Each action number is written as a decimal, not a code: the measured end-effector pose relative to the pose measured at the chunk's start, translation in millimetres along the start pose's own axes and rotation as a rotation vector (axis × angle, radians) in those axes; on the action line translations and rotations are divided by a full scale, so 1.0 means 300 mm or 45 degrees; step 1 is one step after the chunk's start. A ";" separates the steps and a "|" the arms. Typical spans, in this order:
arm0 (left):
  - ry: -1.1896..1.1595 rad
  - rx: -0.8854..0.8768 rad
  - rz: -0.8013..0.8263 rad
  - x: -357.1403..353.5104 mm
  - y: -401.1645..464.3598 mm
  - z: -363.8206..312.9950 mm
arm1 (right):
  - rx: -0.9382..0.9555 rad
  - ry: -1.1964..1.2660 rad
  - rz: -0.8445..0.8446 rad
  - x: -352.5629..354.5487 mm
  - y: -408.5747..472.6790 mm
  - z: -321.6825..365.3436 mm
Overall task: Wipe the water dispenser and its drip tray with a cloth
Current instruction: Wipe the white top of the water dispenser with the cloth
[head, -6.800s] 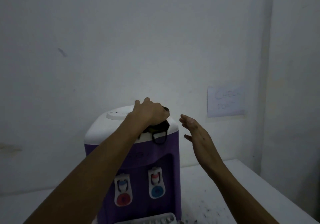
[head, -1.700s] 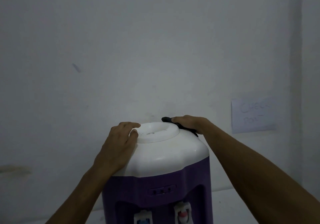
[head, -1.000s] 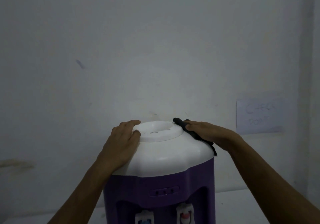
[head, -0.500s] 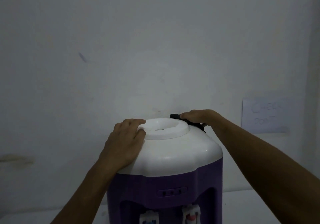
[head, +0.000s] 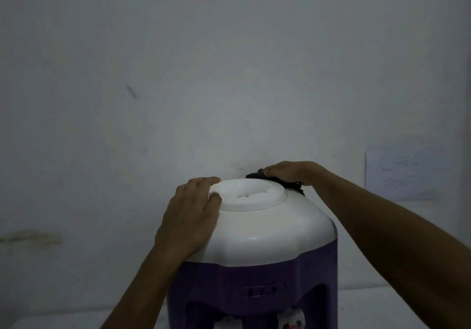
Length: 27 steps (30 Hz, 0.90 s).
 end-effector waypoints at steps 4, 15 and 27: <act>-0.023 -0.012 -0.029 0.006 0.000 0.000 | 0.058 -0.121 0.020 0.012 0.020 0.057; 0.002 0.000 -0.065 0.007 0.001 0.004 | 0.385 -0.281 0.042 -0.012 -0.021 0.166; -0.005 0.001 -0.078 0.003 0.005 0.022 | 0.549 0.116 -0.077 -0.010 -0.287 -0.067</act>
Point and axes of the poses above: each hand's wrist, its own y-axis towards the middle knuckle, its own x-axis out of the back of the hand, z = x × y, the point moved 3 cm from there along y, towards the middle knuckle, and after that the axes turned 6 degrees about -x, right-handed, at the moved point
